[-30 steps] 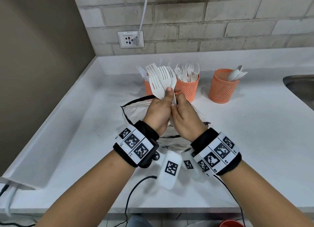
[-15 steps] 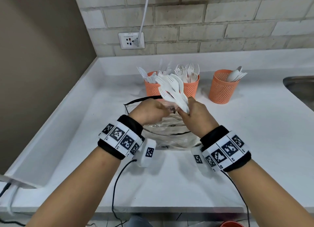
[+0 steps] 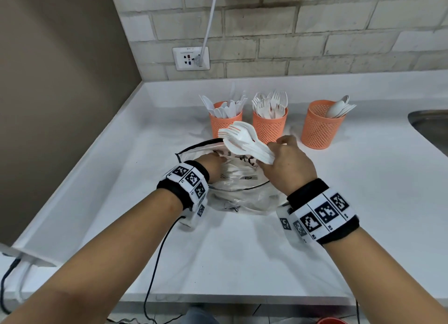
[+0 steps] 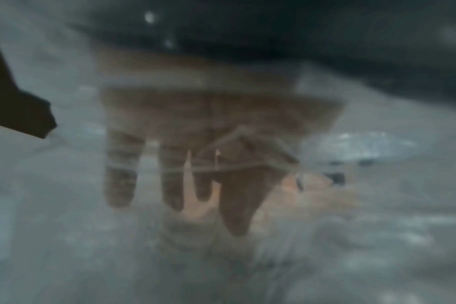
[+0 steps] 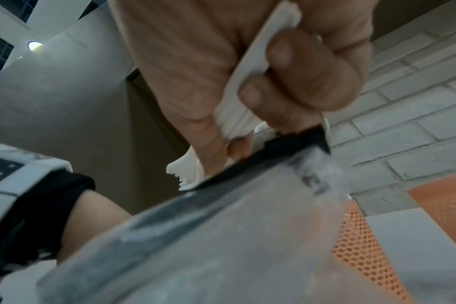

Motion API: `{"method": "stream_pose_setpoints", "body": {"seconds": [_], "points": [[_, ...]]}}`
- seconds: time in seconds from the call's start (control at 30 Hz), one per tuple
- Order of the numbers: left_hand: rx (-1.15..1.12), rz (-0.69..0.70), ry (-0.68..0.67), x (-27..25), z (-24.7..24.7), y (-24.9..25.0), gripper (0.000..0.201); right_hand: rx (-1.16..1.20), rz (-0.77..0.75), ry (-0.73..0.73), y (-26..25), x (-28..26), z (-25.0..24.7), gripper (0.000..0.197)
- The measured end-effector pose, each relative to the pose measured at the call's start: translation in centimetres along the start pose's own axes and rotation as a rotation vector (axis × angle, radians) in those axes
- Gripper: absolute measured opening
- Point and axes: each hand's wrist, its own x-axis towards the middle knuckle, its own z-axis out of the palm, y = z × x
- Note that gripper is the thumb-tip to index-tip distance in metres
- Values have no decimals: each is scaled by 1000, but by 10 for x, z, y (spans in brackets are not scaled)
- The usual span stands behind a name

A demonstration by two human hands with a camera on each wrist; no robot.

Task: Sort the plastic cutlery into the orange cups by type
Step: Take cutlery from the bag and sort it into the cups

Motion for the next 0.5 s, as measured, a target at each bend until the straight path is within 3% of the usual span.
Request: {"method": "stream_pose_setpoints", "body": {"seconds": [0.13,0.5], "points": [[-63,-39,13,0,0,2,55,68,14,-92,0,2,1,30],[-216,-94,95,-5,7,-4,37,241,12,-46,-5,5,0,28]]}}
